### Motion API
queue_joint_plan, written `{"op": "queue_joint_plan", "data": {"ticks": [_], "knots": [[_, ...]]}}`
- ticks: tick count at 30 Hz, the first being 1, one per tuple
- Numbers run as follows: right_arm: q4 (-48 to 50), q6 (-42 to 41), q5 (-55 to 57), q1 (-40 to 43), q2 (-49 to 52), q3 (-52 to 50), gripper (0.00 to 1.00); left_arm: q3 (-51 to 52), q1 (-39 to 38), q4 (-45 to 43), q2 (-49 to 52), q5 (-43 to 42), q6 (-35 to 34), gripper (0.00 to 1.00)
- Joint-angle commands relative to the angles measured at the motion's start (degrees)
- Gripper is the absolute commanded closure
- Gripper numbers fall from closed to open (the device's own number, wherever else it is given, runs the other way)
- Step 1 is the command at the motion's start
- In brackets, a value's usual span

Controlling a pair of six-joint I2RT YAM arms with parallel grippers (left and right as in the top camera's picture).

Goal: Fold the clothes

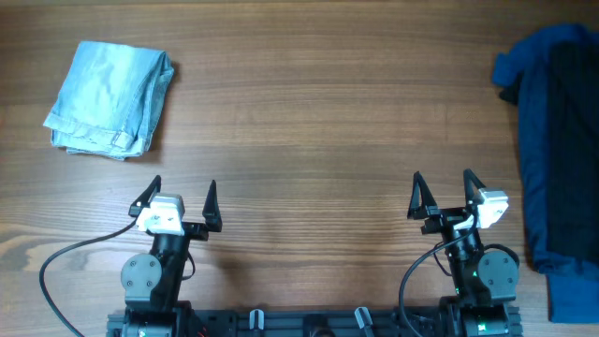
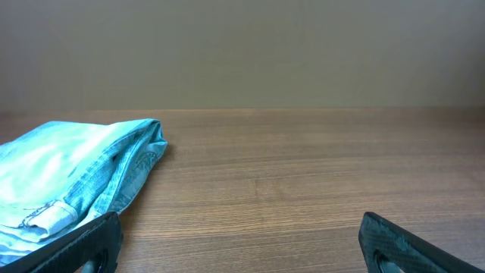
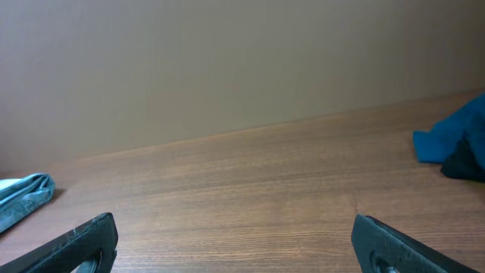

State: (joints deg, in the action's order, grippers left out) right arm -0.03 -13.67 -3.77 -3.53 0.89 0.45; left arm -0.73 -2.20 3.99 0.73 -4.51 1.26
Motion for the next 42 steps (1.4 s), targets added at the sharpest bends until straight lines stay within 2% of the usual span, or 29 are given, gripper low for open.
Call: {"op": "queue_joint_plan", "data": {"ticks": [1, 17, 21, 23, 31, 38, 42], "knots": [[0.15, -0.04, 1.03, 0.17, -0.09, -0.15, 0.0, 0.42, -0.31, 0.07, -0.31, -0.09, 0.92, 0.0], [0.92, -0.35, 1.88, 0.17, -0.09, -0.15, 0.0, 0.42, -0.31, 0.07, -0.31, -0.09, 0.92, 0.0], [0.42, -6.82, 0.72, 0.17, -0.09, 0.92, 0.0, 0.42, -0.31, 0.07, -0.31, -0.09, 0.9, 0.0], [0.33, -7.32, 0.33, 0.17, -0.09, 2.8, 0.0, 0.42, -0.31, 0.07, -0.31, -0.09, 0.92, 0.0], [-4.94, -4.26, 1.11, 0.17, 4.24, 21.07, 0.0, 0.42, -0.31, 0.07, -0.31, -0.09, 0.9, 0.0], [-11.56, -3.63, 2.73, 0.17, 22.29, 43.04, 0.0, 0.42, -0.31, 0.07, -0.31, -0.09, 0.92, 0.0], [-15.85, 1.07, 2.99, 0.2, 34.6, 55.23, 0.0, 0.42, -0.31, 0.07, -0.31, -0.09, 0.9, 0.0]]}}
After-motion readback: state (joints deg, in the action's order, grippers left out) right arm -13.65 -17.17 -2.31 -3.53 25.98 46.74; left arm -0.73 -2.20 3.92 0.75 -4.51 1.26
